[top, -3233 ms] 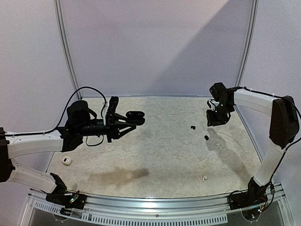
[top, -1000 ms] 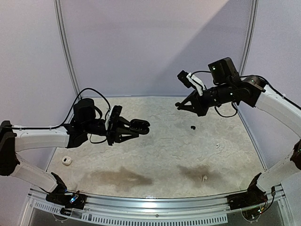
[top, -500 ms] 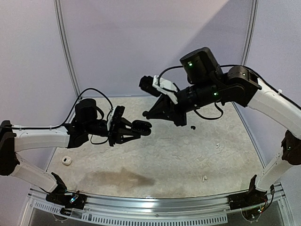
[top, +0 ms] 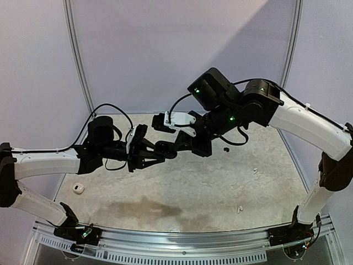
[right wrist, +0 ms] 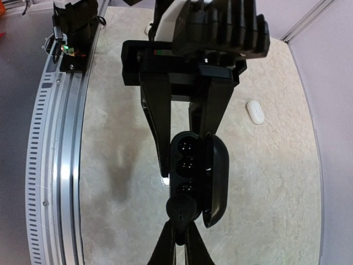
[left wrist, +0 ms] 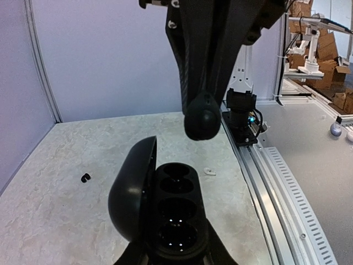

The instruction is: Insert the wireless bluetooth earbuds into the charging case

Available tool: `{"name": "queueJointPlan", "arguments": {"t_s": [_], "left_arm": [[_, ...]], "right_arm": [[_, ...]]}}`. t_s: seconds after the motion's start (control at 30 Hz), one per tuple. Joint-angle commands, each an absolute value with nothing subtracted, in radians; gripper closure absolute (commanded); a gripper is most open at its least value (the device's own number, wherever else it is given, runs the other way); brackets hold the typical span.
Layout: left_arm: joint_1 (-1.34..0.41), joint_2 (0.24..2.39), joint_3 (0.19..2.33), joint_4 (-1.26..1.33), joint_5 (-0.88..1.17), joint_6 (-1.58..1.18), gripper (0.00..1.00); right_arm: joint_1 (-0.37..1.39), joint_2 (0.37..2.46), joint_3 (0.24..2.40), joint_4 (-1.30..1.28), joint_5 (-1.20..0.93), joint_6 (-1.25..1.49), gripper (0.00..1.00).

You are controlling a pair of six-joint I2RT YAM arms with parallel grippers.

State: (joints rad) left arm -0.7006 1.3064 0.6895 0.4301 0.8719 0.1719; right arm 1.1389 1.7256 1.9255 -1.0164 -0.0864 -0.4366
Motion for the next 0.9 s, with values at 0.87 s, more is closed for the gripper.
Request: {"name": "queueJointPlan", "arguments": {"t_s": [0.87], "left_arm": [[-0.722,1.302,0.683,0.501,0.856,0.267,1.00]], "right_arm": [[1.146,1.885,2.081,-1.143,0.093,-0.584,0.95]]}}
